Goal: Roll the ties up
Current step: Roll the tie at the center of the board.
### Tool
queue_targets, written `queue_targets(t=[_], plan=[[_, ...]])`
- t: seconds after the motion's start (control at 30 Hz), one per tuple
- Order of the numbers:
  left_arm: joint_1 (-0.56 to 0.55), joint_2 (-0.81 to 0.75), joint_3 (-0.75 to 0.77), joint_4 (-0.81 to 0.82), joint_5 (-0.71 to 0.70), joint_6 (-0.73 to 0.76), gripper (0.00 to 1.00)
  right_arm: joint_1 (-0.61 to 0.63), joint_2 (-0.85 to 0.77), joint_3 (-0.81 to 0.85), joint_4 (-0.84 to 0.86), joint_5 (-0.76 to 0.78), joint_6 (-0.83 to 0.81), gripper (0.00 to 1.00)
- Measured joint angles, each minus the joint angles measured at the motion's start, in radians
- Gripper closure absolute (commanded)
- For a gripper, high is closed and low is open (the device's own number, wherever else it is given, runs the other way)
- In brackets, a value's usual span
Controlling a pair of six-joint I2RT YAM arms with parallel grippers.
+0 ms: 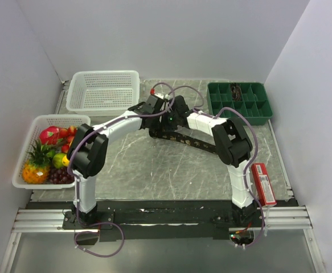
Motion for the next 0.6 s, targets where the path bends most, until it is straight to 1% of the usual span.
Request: queue_targets(t=[0.1,0.2,0.3,0.37,0.43,0.53,0.6], plan=[[-0.028,0.021,0.026,-0.025,-0.062,0.006,0.93,0.000,-0.011,-0.013,-0.019,0.020,-0.006,1.00],[-0.053,0.030,0.040,-0.034,-0.086,0.010,0.91,-0.008,-0.038,-0.051,-0.027,0.042,-0.012,1.00],[-0.065,0.035,0.040,-0.032,-0.093,0.010,0.82,-0.025,-0.082,-0.117,-0.019,0.044,-0.008,1.00],[-0.068,0.036,0.039,-0.029,-0.086,0.011,0.70,-0.057,-0.124,-0.172,-0.013,0.032,0.000,1.00],[-0.069,0.036,0.039,-0.022,-0.068,0.011,0.62,-0.093,-0.156,-0.208,-0.004,0.023,0.005,1.00],[-0.069,0.037,0.039,-0.013,-0.039,0.011,0.56,-0.142,-0.198,-0.239,0.011,0.011,0.007,1.00],[-0.069,0.037,0.035,0.006,-0.013,0.009,0.55,-0.159,-0.217,-0.243,0.024,0.005,0.007,1.00]])
